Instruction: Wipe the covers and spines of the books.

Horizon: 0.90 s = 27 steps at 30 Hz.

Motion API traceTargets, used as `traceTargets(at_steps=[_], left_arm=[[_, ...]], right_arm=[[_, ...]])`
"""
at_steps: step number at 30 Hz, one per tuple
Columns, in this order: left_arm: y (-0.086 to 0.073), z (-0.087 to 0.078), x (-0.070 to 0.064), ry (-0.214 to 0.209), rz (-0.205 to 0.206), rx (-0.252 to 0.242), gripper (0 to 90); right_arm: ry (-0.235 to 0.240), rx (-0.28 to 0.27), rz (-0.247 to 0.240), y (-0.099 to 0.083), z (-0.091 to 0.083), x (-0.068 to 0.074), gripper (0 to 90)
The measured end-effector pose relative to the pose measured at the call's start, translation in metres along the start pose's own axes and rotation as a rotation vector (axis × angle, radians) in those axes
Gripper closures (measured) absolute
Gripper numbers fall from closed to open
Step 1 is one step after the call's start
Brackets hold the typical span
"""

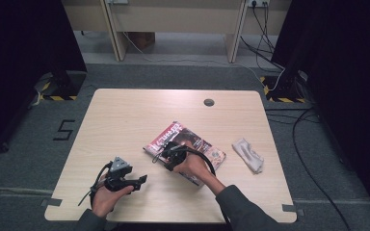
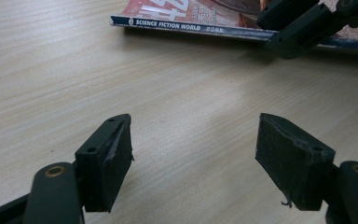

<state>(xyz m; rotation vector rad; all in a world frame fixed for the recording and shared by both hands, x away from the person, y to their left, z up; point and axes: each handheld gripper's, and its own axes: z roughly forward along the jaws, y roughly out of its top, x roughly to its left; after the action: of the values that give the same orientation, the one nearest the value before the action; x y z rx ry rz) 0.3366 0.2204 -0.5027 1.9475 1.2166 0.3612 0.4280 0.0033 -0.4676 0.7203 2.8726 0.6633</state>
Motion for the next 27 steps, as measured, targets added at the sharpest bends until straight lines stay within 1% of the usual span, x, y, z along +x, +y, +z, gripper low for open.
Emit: traceTargets(at_steps=[1, 2, 3, 4, 5, 6, 7, 8, 9, 10, 11, 12, 13, 15, 17, 20, 22, 24, 26, 27], left_arm=[[0.000, 0.000, 0.000, 0.002, 0.001, 0.002, 26.6], [0.000, 0.000, 0.000, 0.000, 0.002, -0.001, 26.6], [0.000, -0.001, -0.001, 0.001, 0.004, -0.002, 26.6], [0.000, 0.000, -0.001, -0.001, 0.004, -0.003, 26.6], [0.000, 0.000, -0.001, 0.000, 0.005, 0.001, 26.6], [0.000, 0.000, -0.001, 0.000, 0.006, 0.003, 26.6], [0.000, 0.000, -0.001, 0.000, 0.005, 0.002, 26.6], [0.000, 0.000, -0.001, 0.000, 0.005, 0.002, 26.6], [0.000, 0.000, -0.002, -0.002, 0.007, 0.001, 26.6], [0.000, 0.000, -0.002, -0.002, 0.008, 0.002, 26.6], [0.001, 0.001, -0.002, -0.001, 0.009, 0.003, 26.6], [0.001, 0.001, -0.002, -0.001, 0.009, 0.003, 26.6], [0.000, 0.001, -0.003, -0.001, 0.008, 0.005, 26.6], [0.000, 0.001, -0.004, -0.004, 0.010, 0.001, 26.6], [0.001, 0.001, -0.004, 0.001, 0.013, 0.004, 26.6], [0.001, 0.001, -0.005, -0.001, 0.016, 0.003, 26.6], [0.001, 0.001, -0.005, 0.001, 0.016, 0.000, 26.6], [0.001, 0.001, -0.006, 0.001, 0.017, 0.001, 26.6], [0.001, 0.001, -0.006, 0.000, 0.020, -0.002, 26.6], [0.001, 0.001, -0.006, 0.002, 0.023, -0.003, 26.6]], right_arm=[[0.020, -0.008, 0.029, -0.001, 0.000, 0.000, 66.9], [0.043, -0.020, 0.044, -0.003, 0.000, -0.001, 66.9], [0.043, -0.027, 0.053, -0.004, 0.001, -0.002, 66.7], [0.022, -0.029, 0.061, -0.006, 0.000, -0.002, 65.9], [0.013, -0.040, 0.064, -0.007, 0.000, -0.003, 65.5], [0.014, -0.056, 0.078, -0.009, -0.001, -0.006, 65.2], [0.019, -0.066, 0.082, -0.012, -0.002, -0.009, 64.7], [0.019, -0.066, 0.082, -0.012, -0.002, -0.009, 64.7], [0.016, -0.083, 0.100, -0.017, -0.003, -0.015, 62.0], [0.012, -0.099, 0.118, -0.020, -0.004, -0.018, 61.2], [0.006, -0.108, 0.127, -0.023, -0.006, -0.021, 59.8], [0.006, -0.108, 0.127, -0.023, -0.006, -0.021, 59.8], [-0.020, -0.124, 0.160, -0.030, -0.008, -0.028, 57.8], [-0.043, -0.140, 0.179, -0.036, -0.011, -0.034, 56.6], [-0.060, -0.164, 0.190, -0.042, -0.014, -0.039, 54.6], [-0.076, -0.178, 0.211, -0.050, -0.016, -0.044, 51.4], [-0.090, -0.197, 0.215, -0.055, -0.018, -0.048, 49.3], [-0.101, -0.209, 0.244, -0.060, -0.019, -0.051, 47.7], [-0.122, -0.221, 0.244, -0.064, -0.020, -0.056, 46.0], [-0.129, -0.230, 0.255, -0.067, -0.021, -0.057, 45.4]])
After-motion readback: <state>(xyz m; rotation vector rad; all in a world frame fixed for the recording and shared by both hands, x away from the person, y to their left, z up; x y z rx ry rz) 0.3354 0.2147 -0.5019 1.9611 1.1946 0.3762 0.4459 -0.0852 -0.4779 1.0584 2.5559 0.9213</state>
